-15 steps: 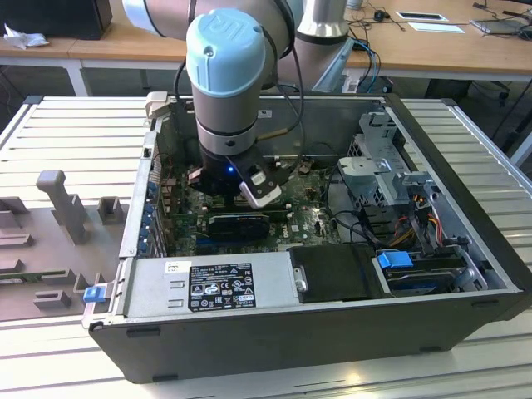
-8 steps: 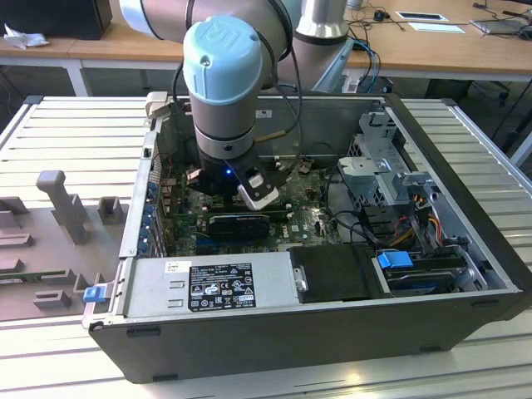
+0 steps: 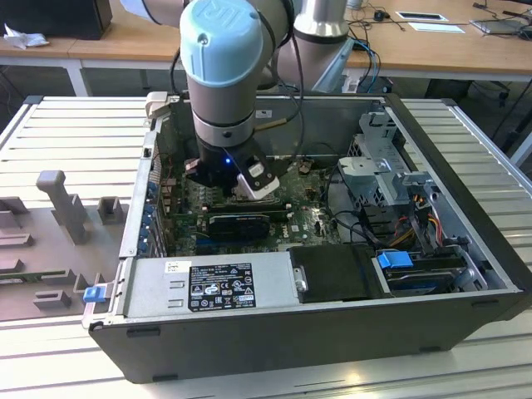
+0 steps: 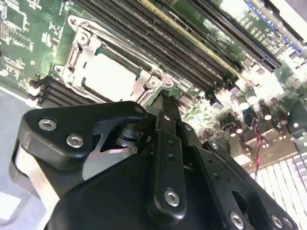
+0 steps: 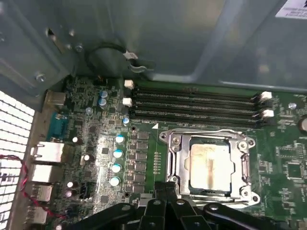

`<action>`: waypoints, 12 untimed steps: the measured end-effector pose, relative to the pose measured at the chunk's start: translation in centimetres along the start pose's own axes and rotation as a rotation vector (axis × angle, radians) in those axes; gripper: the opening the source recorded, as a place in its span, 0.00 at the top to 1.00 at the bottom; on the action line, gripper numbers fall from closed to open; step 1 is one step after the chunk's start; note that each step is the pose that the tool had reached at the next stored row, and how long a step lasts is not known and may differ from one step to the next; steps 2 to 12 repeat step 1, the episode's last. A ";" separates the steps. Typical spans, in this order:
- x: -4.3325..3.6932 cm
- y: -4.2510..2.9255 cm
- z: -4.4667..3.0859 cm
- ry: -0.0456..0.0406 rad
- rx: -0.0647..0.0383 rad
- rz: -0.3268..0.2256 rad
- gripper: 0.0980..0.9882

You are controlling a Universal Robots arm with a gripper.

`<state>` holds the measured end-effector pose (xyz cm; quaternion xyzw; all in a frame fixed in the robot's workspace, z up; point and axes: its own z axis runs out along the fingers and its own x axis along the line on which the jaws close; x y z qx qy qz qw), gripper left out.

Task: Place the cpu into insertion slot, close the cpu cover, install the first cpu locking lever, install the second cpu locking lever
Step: 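Install the second cpu locking lever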

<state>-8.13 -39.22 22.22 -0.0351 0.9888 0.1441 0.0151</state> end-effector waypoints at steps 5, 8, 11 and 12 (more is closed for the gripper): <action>-0.03 0.22 -0.75 0.0000 0.000 0.000 0.99; -0.03 0.22 -0.75 0.0000 0.000 0.000 0.99; -0.03 0.22 -0.75 0.0000 0.000 0.000 0.99; -0.03 0.22 -0.75 0.0000 0.000 0.000 0.99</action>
